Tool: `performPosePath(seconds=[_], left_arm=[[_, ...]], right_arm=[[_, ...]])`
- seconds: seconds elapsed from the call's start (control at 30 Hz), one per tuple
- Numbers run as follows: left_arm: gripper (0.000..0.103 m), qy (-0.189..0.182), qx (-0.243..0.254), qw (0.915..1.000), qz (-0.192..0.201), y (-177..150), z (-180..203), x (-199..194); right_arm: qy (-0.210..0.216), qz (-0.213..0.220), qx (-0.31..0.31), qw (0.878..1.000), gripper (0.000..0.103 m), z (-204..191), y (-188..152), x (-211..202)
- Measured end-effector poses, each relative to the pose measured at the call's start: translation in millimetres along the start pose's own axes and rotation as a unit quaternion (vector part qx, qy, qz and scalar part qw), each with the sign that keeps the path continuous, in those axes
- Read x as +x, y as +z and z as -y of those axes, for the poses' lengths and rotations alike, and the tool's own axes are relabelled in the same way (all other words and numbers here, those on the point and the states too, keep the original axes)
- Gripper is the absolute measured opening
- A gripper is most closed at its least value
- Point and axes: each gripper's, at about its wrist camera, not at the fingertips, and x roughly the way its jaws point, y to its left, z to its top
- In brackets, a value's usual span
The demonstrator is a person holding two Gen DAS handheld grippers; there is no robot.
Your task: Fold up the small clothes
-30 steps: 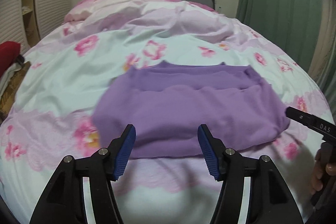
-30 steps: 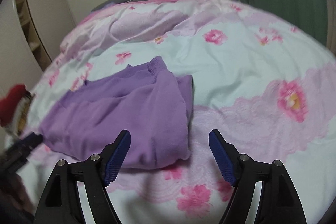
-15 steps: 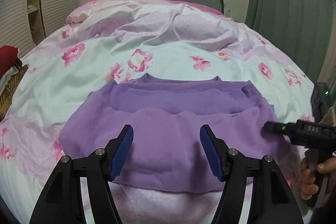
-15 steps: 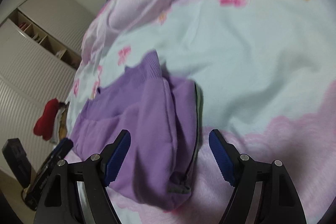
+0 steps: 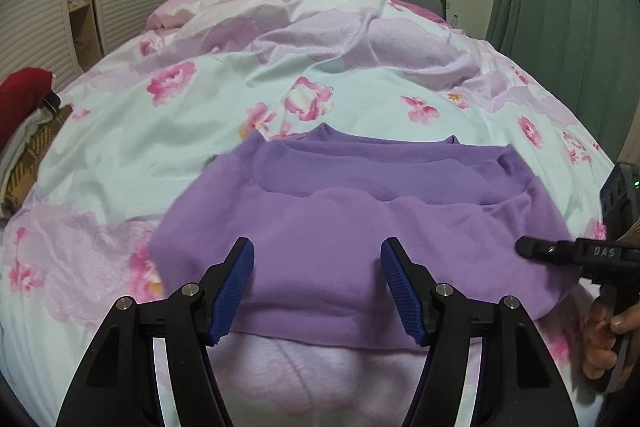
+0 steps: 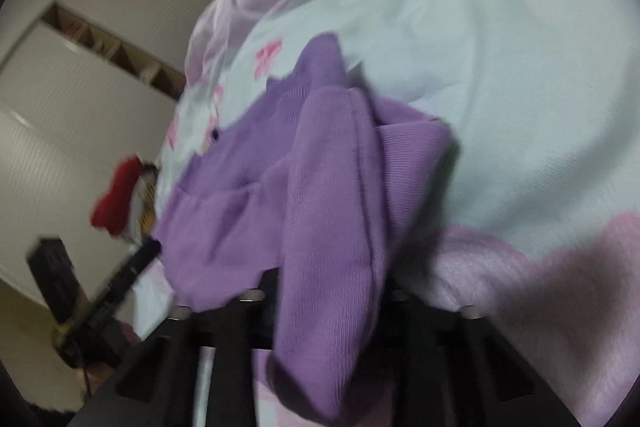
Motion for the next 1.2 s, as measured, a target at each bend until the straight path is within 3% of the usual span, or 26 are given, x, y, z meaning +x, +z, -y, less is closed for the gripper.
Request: performPosePath(seconds=[0.27, 0.5, 0.77, 1.0, 1.2], left_arm=[[0.069, -0.002, 0.024, 0.9997, 0.0, 0.6, 0.7, 3.7], [0.069, -0.006, 0.023, 0.999, -0.039, -5.4, -1.6, 46.7], [0.069, -0.033, -0.013, 0.9994, 0.008, 4.5, -33.0, -8.4], [0.069, 0.002, -0.052, 0.9982, 0.031, 4.5, -108.4, -53.1], [0.069, 0.038, -0.101, 0.9939, 0.02, -11.7, -178.4, -60.8]], right_arm=[[-0.031, 0.043, -0.031, 0.998, 0.016, -55.8, 4.9, -29.8], [-0.087, 0.032, -0.079, 0.993, 0.016, -107.5, 7.5, -34.7], [-0.163, 0.031, -0.125, 0.978, 0.016, -174.4, 11.0, -30.7], [-0.229, 0.019, -0.188, 0.955, 0.017, -257.8, 2.4, 19.4], [-0.285, -0.031, -0.24, 0.927, 0.021, -299.4, -19.2, 125.5]])
